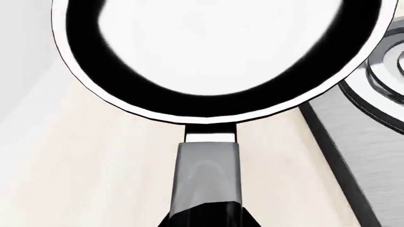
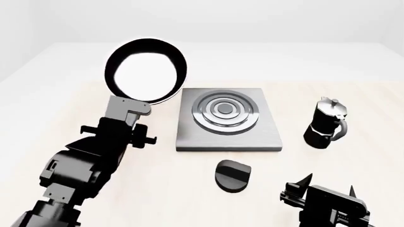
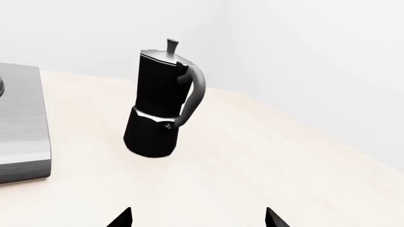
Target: Turn on the stove and put the frying pan on it.
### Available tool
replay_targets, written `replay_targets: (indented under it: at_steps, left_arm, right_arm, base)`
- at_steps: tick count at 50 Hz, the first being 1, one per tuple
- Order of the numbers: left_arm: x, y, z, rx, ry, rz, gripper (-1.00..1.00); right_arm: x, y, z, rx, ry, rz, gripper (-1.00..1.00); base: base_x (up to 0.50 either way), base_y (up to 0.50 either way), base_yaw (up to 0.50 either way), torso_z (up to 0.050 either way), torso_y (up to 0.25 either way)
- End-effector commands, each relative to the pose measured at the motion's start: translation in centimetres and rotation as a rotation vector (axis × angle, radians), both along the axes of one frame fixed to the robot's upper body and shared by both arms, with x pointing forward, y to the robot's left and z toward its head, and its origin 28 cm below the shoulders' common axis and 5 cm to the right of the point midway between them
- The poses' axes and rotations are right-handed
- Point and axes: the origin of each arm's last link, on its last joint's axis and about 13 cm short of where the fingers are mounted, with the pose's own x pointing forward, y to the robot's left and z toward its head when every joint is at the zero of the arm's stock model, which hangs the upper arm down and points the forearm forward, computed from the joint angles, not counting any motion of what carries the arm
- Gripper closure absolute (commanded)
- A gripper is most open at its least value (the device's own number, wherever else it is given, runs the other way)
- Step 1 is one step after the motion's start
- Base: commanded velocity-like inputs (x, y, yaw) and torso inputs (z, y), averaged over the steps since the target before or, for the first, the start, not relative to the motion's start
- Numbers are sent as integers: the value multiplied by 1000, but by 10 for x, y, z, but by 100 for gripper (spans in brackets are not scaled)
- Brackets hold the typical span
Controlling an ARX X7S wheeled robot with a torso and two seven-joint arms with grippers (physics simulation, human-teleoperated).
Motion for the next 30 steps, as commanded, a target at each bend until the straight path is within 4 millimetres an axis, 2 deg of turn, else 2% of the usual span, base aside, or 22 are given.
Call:
replay_targets:
  at_steps: [1,9,21,30]
  left_arm:
    - [5,-16,45,78,-121,-186,100]
    - [11,-21,71,80,-147,-302,100]
    - [19,-34,88,137,-105,-398,100]
    - [28,-46,89,142,-34,-411,100]
  right_arm:
    - [0,0,0,2,2,1,-100]
    - [0,0,1,-1,1,2,-100]
    - [1,1,1,-3,1,2,-100]
    - [1,1,1,-3,1,7,-100]
  base:
    - [0,0,0,0,0]
    - [0,0,0,0,3]
    - [0,0,0,0,2]
    - [0,0,0,0,1]
